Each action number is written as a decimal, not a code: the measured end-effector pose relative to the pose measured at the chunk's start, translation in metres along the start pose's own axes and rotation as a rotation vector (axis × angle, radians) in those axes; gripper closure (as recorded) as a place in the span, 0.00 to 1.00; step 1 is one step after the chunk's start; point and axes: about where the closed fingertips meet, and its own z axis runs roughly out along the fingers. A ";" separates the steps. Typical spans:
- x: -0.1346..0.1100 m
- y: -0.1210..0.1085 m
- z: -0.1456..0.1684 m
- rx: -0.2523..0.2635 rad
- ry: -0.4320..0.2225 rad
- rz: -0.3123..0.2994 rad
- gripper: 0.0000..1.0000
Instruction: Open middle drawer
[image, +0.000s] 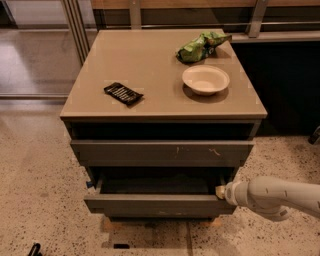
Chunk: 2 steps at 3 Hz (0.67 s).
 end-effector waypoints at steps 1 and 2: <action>0.011 0.015 -0.024 -0.041 -0.069 0.025 1.00; 0.011 0.015 -0.024 -0.041 -0.069 0.025 1.00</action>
Offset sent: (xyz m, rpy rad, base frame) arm -0.0184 0.0053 0.0131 0.0351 -0.0463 -0.0082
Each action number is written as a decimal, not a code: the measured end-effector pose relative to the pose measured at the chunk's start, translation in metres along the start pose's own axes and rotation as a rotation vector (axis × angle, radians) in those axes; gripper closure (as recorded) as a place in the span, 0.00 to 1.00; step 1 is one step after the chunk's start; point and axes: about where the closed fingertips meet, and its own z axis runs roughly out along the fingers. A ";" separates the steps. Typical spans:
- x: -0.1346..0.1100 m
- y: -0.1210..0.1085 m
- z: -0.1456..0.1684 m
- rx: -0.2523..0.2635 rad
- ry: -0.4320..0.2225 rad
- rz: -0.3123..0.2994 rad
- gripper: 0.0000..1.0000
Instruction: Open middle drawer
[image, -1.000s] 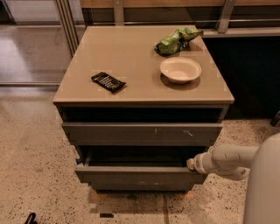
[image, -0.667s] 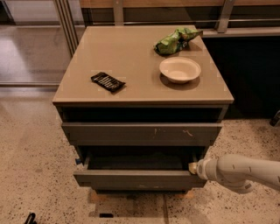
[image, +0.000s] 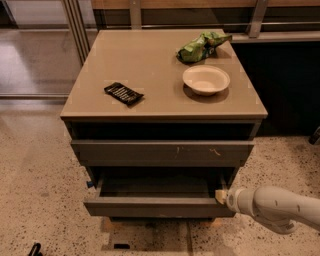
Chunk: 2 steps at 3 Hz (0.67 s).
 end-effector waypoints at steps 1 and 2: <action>0.008 0.012 0.013 -0.021 0.062 -0.061 1.00; 0.017 0.022 0.022 -0.052 0.111 -0.100 1.00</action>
Offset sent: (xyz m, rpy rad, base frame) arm -0.0392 0.0707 -0.0756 0.0100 0.2119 0.3395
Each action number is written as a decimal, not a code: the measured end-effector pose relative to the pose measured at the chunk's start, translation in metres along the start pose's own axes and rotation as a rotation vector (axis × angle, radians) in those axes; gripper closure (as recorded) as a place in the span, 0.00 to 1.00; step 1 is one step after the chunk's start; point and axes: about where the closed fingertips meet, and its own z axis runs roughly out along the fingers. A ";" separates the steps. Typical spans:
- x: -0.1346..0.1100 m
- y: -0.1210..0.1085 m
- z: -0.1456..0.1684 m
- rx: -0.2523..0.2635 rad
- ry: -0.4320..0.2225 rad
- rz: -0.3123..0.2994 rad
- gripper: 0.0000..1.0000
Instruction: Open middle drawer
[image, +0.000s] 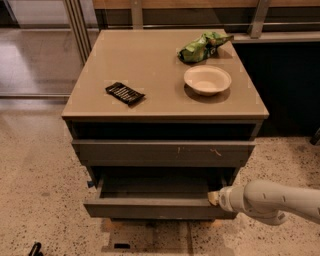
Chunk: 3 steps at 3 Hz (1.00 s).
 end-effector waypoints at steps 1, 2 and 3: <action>0.001 0.002 -0.001 -0.007 0.008 -0.009 1.00; 0.018 0.007 -0.001 -0.054 0.029 -0.003 1.00; 0.016 0.008 -0.003 -0.054 0.029 -0.003 1.00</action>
Offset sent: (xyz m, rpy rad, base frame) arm -0.0991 0.0175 -0.0463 0.2287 0.1539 0.1674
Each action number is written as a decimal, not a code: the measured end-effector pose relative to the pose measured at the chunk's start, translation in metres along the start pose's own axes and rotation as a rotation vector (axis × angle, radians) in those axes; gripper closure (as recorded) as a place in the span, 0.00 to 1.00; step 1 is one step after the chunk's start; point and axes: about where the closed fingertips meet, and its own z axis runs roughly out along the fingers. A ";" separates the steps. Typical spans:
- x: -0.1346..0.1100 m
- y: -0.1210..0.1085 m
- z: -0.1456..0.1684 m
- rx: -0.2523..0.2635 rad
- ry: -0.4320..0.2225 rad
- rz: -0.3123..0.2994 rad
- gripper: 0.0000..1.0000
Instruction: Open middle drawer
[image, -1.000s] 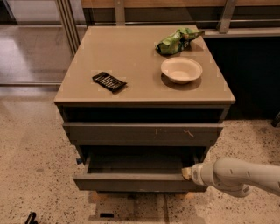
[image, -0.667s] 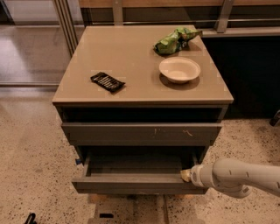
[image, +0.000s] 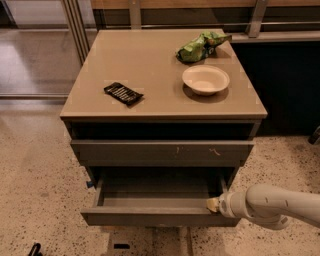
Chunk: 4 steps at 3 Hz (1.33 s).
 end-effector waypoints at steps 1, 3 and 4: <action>0.019 0.005 -0.002 -0.042 0.004 0.020 1.00; 0.043 0.013 -0.009 -0.098 0.003 0.048 0.98; 0.040 0.014 -0.013 -0.093 -0.010 0.050 0.68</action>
Offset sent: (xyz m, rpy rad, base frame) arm -0.1339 0.0132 -0.0228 0.2788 0.0844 0.0511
